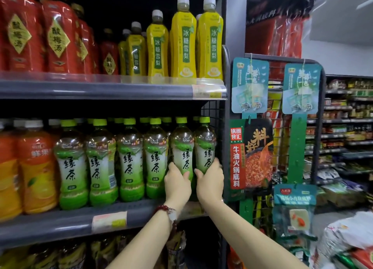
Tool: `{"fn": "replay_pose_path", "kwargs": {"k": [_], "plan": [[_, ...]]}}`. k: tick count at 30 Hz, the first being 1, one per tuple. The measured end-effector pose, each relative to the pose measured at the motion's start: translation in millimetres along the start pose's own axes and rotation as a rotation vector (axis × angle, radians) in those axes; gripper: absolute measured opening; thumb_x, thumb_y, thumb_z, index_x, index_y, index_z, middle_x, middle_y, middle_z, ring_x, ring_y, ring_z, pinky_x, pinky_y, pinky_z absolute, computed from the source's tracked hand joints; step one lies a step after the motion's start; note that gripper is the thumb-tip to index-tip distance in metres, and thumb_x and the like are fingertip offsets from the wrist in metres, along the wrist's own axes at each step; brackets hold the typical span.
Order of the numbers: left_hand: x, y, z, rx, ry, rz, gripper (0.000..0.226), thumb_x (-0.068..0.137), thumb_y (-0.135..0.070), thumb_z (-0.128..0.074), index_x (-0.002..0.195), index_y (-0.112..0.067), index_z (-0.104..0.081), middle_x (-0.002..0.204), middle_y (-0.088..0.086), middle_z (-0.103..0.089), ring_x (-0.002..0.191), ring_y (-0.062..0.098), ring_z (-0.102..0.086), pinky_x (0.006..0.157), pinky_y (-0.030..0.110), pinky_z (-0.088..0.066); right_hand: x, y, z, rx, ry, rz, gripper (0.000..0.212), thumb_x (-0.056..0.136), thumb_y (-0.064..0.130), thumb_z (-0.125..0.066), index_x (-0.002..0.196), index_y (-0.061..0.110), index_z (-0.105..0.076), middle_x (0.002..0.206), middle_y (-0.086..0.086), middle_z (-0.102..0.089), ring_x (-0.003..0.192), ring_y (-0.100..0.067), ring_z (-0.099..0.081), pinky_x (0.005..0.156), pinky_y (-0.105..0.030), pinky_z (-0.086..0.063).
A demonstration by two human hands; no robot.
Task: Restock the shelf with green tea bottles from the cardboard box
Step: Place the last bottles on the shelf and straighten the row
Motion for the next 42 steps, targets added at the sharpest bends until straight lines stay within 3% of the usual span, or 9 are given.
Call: {"fn": "replay_pose_path", "kwargs": {"k": [8,13,16,24,29,33,36,39,42], "plan": [[1.7,1.0,5.8,0.073,0.122,0.050,0.059,0.098,-0.018,-0.046,0.147,-0.003,-0.018,0.144,0.018,-0.040,0.130,0.032,-0.044,0.102,0.039,-0.041,0.1,0.2,6.1,0.071,0.006,-0.001,0.036,0.089,0.017,-0.066,0.120,0.010,-0.048,0.112,-0.010,-0.064,0.101,-0.026,-0.063,0.083,-0.037,-0.055],[3.3,2.5,6.0,0.087,0.185,0.025,0.060,0.099,-0.018,-0.042,0.149,-0.004,-0.013,0.148,0.017,-0.036,0.132,0.028,-0.043,0.100,0.034,-0.041,-1.9,0.1,7.3,0.037,-0.002,0.031,0.042,0.088,0.023,-0.066,0.124,0.013,-0.048,0.112,-0.007,-0.066,0.102,-0.027,-0.064,0.085,-0.042,-0.055],[0.9,2.5,6.1,0.068,0.146,0.009,0.053,0.099,-0.014,-0.042,0.146,-0.002,-0.019,0.138,0.017,-0.046,0.115,0.025,-0.054,0.088,0.028,-0.044,-2.4,-0.2,9.1,-0.027,-0.004,0.037,0.041,0.089,0.027,-0.065,0.124,0.014,-0.047,0.112,-0.007,-0.066,0.102,-0.027,-0.064,0.083,-0.039,-0.054],[-1.1,2.2,0.8,0.121,0.077,-0.024,0.065,0.095,-0.001,-0.044,0.149,-0.001,-0.006,0.129,0.019,-0.054,0.115,0.026,-0.058,0.090,0.034,-0.050,-11.1,3.7,12.9,-0.146,-0.035,0.064,0.037,0.095,0.021,-0.056,0.129,0.015,-0.046,0.120,-0.005,-0.064,0.110,-0.027,-0.062,0.084,-0.037,-0.050],[5.3,-1.1,2.2,0.282,0.036,-0.045,0.049,0.096,-0.007,-0.048,0.139,0.005,-0.028,0.114,0.018,-0.062,0.100,0.026,-0.064,0.076,0.031,-0.052,-11.7,4.8,20.5,-0.181,-0.006,0.111,0.040,0.096,0.018,-0.053,0.135,0.013,-0.045,0.122,-0.007,-0.064,0.111,-0.027,-0.060,0.086,-0.038,-0.050],[7.9,-9.1,10.2,0.376,0.044,-0.106,0.022,0.094,-0.020,-0.055,0.099,0.001,-0.056,0.094,0.013,-0.064,0.080,0.023,-0.064,0.064,0.028,-0.049,-10.5,6.2,23.8,-0.223,0.047,0.148,0.033,0.096,0.019,-0.054,0.128,0.011,-0.049,0.115,-0.008,-0.065,0.105,-0.027,-0.062,0.083,-0.038,-0.051],[1.3,-13.7,18.5,0.419,-0.018,-0.170,0.029,0.092,-0.027,-0.059,0.073,-0.009,-0.046,0.079,0.007,-0.055,0.063,0.017,-0.052,0.057,0.026,-0.045,-10.6,7.7,26.6,-0.259,0.086,0.200,0.027,0.096,0.020,-0.054,0.121,0.010,-0.051,0.110,-0.009,-0.066,0.100,-0.027,-0.063,0.081,-0.037,-0.051],[-7.7,-17.6,29.4,0.460,-0.075,-0.227,0.026,0.090,-0.029,-0.061,0.077,-0.012,-0.046,0.077,0.004,-0.053,0.066,0.017,-0.053,0.059,0.026,-0.044,-10.4,11.1,30.5,-0.286,0.113,0.263,0.019,0.094,0.021,-0.056,0.110,0.010,-0.053,0.103,-0.009,-0.067,0.092,-0.026,-0.064,0.077,-0.037,-0.054],[-11.1,-17.4,41.1,0.472,-0.061,-0.255,0.020,0.089,-0.028,-0.062,0.093,-0.008,-0.060,0.085,0.007,-0.065,0.074,0.019,-0.062,0.067,0.028,-0.053,-11.4,17.1,35.7,-0.301,0.148,0.324,0.020,0.092,0.019,-0.058,0.109,0.009,-0.054,0.102,-0.008,-0.066,0.092,-0.027,-0.064,0.075,-0.037,-0.054]]}}
Point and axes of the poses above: each hand's wrist, its own x-axis towards the middle knuckle, its own z-axis out of the back of the hand, y = z × x, the point moved 8 cm from there along x, towards the middle knuckle
